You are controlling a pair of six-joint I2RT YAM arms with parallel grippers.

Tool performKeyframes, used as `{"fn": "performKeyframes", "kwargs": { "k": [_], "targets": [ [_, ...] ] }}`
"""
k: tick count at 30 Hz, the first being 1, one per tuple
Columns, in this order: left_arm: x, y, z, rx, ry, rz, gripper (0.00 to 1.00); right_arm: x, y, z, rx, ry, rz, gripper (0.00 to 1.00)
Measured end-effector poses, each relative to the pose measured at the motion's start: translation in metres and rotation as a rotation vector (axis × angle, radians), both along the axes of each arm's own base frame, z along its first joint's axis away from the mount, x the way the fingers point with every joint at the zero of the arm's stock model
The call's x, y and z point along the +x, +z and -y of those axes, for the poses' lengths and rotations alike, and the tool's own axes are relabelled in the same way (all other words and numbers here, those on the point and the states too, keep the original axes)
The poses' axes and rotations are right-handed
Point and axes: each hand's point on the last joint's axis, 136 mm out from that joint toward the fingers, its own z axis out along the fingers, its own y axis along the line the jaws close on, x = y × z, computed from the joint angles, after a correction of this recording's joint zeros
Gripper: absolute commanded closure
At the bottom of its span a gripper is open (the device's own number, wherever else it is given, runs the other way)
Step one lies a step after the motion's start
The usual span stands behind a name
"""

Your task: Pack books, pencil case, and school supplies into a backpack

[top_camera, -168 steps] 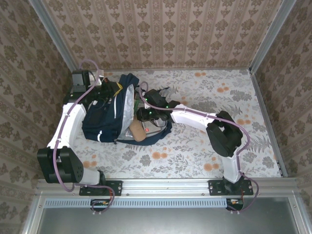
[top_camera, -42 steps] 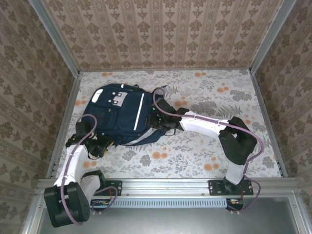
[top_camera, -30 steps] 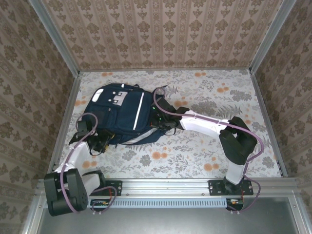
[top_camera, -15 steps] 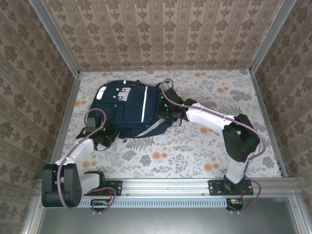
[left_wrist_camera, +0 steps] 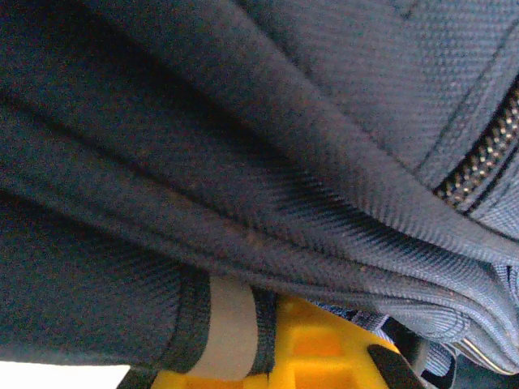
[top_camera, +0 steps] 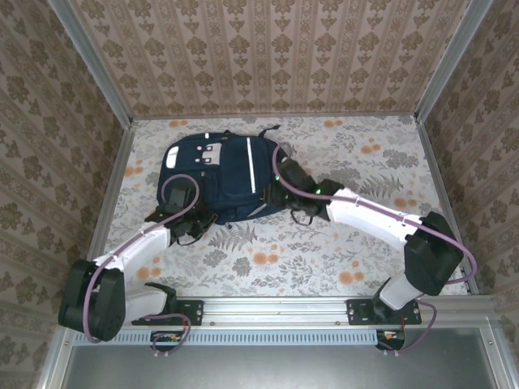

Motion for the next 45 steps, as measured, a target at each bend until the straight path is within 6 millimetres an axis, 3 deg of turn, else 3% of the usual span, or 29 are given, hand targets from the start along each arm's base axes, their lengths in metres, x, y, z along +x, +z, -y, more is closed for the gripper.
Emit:
{"fn": "performKeyframes", "kwargs": {
  "k": [5,9,11,17,20,23,30,33,36,38,45],
  "targets": [
    [0.004,-0.003,0.01,0.003,-0.022,-0.012,1.0,-0.048,-0.032,-0.043,-0.049,0.143,0.047,0.6],
    [0.008,0.004,0.014,-0.001,-0.031,-0.005,1.0,-0.064,-0.052,-0.074,-0.091,0.219,0.098,0.72],
    [0.011,0.011,0.016,-0.004,-0.035,0.003,1.0,-0.068,-0.064,-0.084,-0.137,0.235,0.113,0.71],
    [0.017,0.022,0.02,-0.008,-0.039,0.018,1.0,-0.06,-0.088,-0.113,-0.217,0.231,0.19,0.61],
    [0.016,0.022,0.019,-0.006,-0.04,0.012,1.0,-0.053,-0.098,-0.116,-0.24,0.214,0.211,0.61],
    [0.015,0.022,0.019,-0.005,-0.04,0.01,1.0,-0.046,-0.105,-0.122,-0.256,0.2,0.231,0.55],
    [0.015,0.022,0.019,-0.006,-0.039,0.01,1.0,-0.03,-0.109,-0.13,-0.283,0.155,0.275,0.54],
    [0.015,0.022,0.019,-0.007,-0.037,0.008,1.0,-0.02,-0.107,-0.137,-0.279,0.13,0.292,0.62],
    [0.015,0.023,0.018,-0.008,-0.029,0.008,1.0,-0.013,-0.107,-0.134,-0.284,0.109,0.302,0.8],
    [0.015,0.024,0.018,-0.01,-0.025,0.009,1.0,-0.01,-0.107,-0.132,-0.287,0.1,0.306,0.98],
    [0.014,0.024,0.017,-0.01,-0.024,0.009,1.0,-0.009,-0.108,-0.127,-0.292,0.09,0.307,1.0]
  ]
}}
